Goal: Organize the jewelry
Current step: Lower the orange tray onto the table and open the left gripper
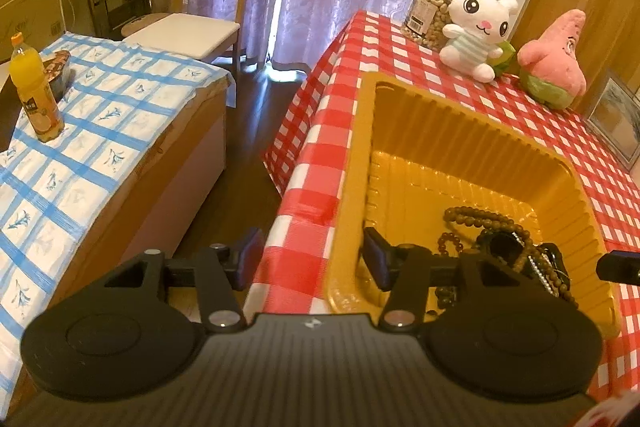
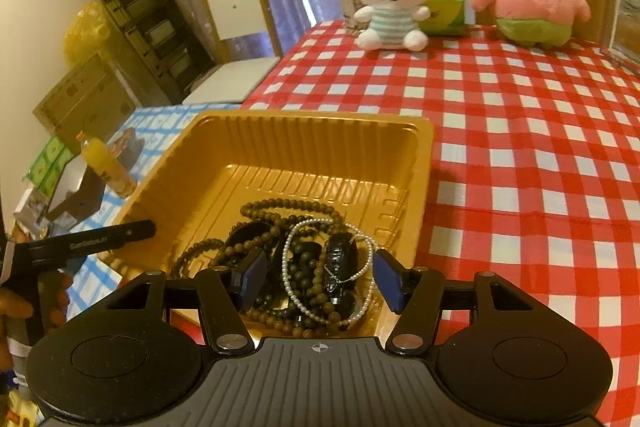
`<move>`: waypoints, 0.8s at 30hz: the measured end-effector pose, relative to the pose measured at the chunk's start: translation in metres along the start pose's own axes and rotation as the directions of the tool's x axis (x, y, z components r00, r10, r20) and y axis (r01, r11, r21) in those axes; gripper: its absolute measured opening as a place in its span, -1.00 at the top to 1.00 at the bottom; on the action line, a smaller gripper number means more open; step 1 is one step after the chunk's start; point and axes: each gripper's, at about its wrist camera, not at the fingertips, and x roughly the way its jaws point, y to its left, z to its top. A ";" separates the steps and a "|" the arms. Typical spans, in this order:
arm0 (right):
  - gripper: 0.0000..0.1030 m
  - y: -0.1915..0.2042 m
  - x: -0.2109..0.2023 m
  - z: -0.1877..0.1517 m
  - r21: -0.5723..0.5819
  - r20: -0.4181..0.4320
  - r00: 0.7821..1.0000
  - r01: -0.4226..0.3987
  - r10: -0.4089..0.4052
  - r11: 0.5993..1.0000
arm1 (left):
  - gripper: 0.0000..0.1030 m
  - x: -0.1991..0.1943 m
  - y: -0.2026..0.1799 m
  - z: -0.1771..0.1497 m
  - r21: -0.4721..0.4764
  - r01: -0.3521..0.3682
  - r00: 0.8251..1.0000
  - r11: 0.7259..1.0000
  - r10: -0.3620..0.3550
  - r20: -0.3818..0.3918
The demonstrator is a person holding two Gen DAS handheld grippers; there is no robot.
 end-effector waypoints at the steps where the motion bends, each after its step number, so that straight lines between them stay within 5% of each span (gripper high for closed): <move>1: -0.16 -0.001 -0.002 0.000 0.009 0.004 1.000 0.001 -0.001 1.000 | -0.03 -0.005 0.000 0.001 0.003 -0.005 1.000 1.000 0.005 0.006; 12: -0.20 -0.017 -0.035 -0.010 0.077 0.014 1.000 -0.018 0.017 0.997 | -0.20 -0.054 -0.016 0.005 0.035 -0.070 0.995 0.997 0.067 0.069; 19: -0.20 -0.024 -0.064 -0.028 0.002 -0.011 1.000 0.007 -0.007 1.000 | -0.38 -0.076 -0.074 -0.010 0.179 -0.139 0.990 0.974 0.133 0.050; 24: -0.21 -0.040 -0.088 -0.046 0.017 -0.005 0.999 0.039 -0.039 0.999 | -0.51 -0.090 -0.123 -0.034 0.245 -0.101 0.995 0.964 0.098 0.023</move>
